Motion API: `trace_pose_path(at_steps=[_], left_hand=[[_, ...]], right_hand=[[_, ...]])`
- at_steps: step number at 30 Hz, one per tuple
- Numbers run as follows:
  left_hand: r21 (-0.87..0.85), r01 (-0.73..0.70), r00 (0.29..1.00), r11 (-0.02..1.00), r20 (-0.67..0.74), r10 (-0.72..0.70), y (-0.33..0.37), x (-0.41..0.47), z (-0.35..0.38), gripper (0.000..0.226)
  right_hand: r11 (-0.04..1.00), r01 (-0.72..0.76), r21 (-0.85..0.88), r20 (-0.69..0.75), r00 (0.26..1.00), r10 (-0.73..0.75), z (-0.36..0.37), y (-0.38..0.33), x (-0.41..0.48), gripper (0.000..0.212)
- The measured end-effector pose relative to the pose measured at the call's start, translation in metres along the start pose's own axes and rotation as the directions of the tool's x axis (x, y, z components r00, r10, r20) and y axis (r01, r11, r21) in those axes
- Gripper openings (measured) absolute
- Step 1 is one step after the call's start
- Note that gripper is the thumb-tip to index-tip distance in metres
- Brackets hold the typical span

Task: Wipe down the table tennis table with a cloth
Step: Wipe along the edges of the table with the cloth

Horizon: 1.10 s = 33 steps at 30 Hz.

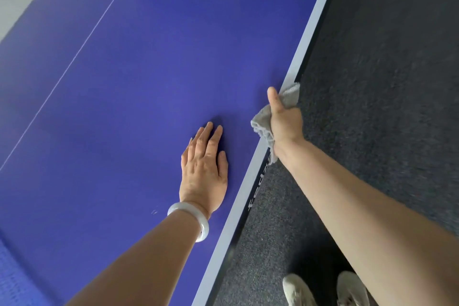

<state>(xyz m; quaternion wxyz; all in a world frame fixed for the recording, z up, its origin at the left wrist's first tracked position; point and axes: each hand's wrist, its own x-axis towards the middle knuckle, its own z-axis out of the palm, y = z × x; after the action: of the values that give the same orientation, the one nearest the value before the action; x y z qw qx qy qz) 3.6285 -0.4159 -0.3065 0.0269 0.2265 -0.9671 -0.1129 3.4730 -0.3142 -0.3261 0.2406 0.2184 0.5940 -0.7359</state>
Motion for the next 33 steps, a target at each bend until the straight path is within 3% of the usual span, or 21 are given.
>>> trace_pose_path(at_steps=[4, 9, 16, 19, 26, 30, 33], left_hand=[[0.01, -0.002, 1.0, 1.0, 0.0, 0.002, 0.0, 0.0, 0.001, 0.05], [0.028, -0.024, 1.0, 0.999, 0.005, 0.024, 0.0, -0.001, 0.0, 0.05], [0.056, -0.043, 0.999, 0.997, -0.007, 0.044, 0.001, -0.001, -0.001, 0.053], [0.061, -0.048, 0.999, 0.997, -0.002, 0.049, 0.001, 0.0, -0.001, 0.052], [0.1, -0.046, 0.998, 0.994, 0.037, 0.043, 0.006, 0.002, -0.005, 0.052], [0.093, -0.082, 0.997, 0.992, 0.011, 0.082, 0.009, 0.025, -0.014, 0.044], [0.025, -0.089, 0.996, 0.996, -0.017, 0.089, 0.031, 0.074, -0.016, 0.036]], right_hand=[[0.998, -0.038, 0.045, -0.066, 0.997, 0.041, 0.001, 0.024, -0.032, 0.059], [0.996, -0.082, 0.044, 0.007, 0.997, 0.082, -0.005, 0.079, -0.098, 0.026], [0.997, -0.072, 0.01, 0.012, 0.997, 0.072, 0.0, 0.018, -0.025, 0.044], [0.998, -0.059, 0.023, 0.019, 0.998, 0.059, -0.002, -0.006, 0.004, 0.04], [0.999, -0.031, 0.034, 0.123, 0.992, 0.026, -0.01, -0.005, 0.01, 0.039], [0.996, 0.002, 0.084, 0.226, 0.974, -0.021, -0.011, -0.007, 0.006, 0.058], [0.999, -0.04, 0.032, 0.085, 0.996, 0.037, -0.01, -0.016, 0.005, 0.042]])
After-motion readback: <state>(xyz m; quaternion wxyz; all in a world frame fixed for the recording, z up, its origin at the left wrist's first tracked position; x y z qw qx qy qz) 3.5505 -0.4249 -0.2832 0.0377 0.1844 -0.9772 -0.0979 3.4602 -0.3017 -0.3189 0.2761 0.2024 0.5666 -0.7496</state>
